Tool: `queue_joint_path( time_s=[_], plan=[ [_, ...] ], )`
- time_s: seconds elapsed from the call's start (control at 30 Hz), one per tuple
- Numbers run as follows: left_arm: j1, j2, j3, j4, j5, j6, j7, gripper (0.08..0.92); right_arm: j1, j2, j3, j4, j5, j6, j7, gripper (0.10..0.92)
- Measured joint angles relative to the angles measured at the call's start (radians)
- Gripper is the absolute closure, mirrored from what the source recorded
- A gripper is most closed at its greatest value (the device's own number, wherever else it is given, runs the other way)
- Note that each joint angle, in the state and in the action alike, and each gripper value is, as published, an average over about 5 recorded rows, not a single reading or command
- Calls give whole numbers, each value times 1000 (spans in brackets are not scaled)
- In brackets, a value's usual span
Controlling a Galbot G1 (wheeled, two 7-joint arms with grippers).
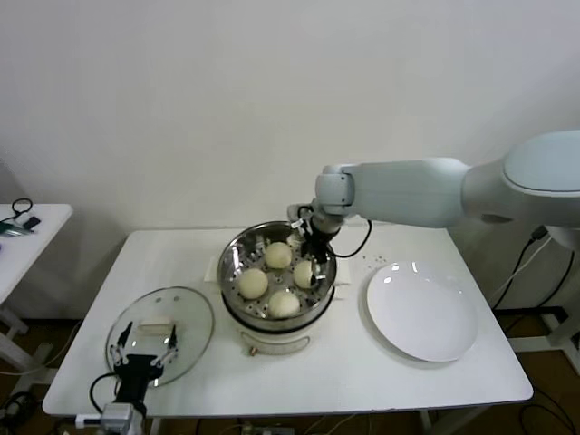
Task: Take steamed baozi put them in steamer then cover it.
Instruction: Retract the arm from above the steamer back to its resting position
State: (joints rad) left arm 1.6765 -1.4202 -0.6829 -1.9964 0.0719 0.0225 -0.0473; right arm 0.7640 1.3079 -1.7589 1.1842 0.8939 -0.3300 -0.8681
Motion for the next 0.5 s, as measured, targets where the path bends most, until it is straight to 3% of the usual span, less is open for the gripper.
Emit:
queue_joint_path(
  time_s=[0.5],
  plan=[
    [-13, -8, -3, -12, 8, 10, -13, 177, 25, -188, 112, 28, 14, 147, 49, 203]
  ],
)
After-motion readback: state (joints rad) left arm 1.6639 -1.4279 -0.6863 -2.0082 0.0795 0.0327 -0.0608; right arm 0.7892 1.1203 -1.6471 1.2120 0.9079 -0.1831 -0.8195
